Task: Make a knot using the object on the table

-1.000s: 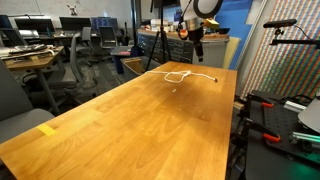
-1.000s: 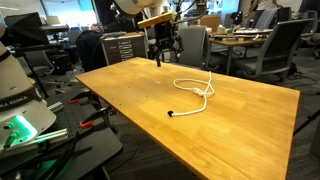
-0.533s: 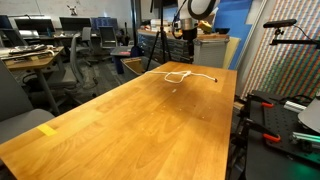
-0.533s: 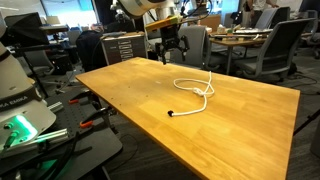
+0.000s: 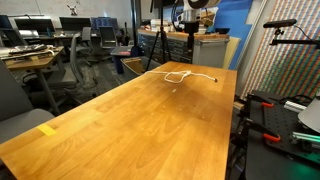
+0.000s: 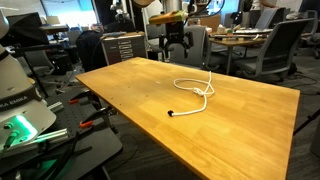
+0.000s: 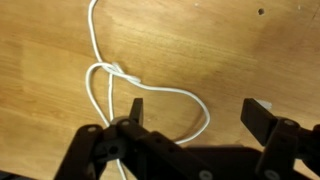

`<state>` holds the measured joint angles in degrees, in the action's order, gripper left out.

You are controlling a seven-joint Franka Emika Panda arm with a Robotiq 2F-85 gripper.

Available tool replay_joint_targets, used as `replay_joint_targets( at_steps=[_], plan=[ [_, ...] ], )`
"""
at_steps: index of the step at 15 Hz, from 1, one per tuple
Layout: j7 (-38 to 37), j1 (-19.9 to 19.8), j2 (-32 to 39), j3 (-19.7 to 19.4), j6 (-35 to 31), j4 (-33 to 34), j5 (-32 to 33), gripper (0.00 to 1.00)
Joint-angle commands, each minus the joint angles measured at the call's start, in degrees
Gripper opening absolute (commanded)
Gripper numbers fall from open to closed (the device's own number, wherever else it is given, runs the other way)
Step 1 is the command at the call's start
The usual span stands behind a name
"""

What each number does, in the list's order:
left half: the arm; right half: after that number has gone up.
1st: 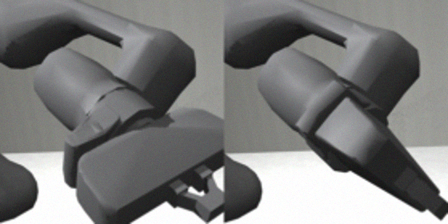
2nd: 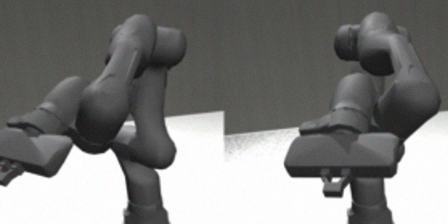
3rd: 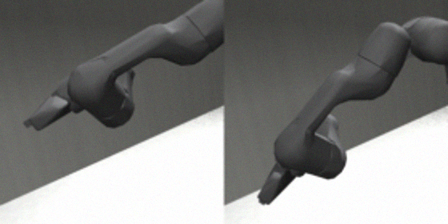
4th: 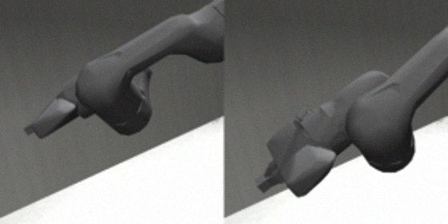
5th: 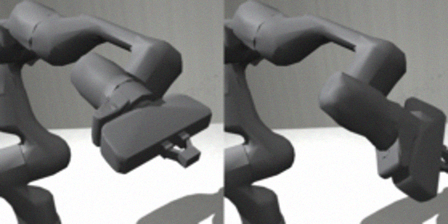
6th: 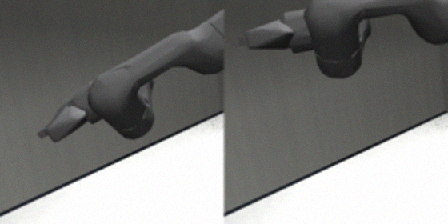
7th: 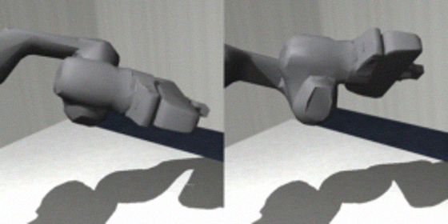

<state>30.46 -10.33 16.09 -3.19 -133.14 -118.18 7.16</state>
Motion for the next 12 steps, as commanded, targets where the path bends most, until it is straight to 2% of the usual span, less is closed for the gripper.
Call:
replay_joint_targets(
  at_steps=[1,6,9,12],
  plan=[
    [-2.5,0.9,8.7,-0.1,-6.1,4.8,1.9,1.00],
    [-9.6,4.1,21.4,-4.3,-16.3,17.3,13.1,1.00],
    [-12.9,4.1,27.5,-5.9,-17.9,26.1,13.6,1.00],
    [-13.9,2.6,32.0,-5.2,-16.1,34.1,10.9,1.00]
  ],
)
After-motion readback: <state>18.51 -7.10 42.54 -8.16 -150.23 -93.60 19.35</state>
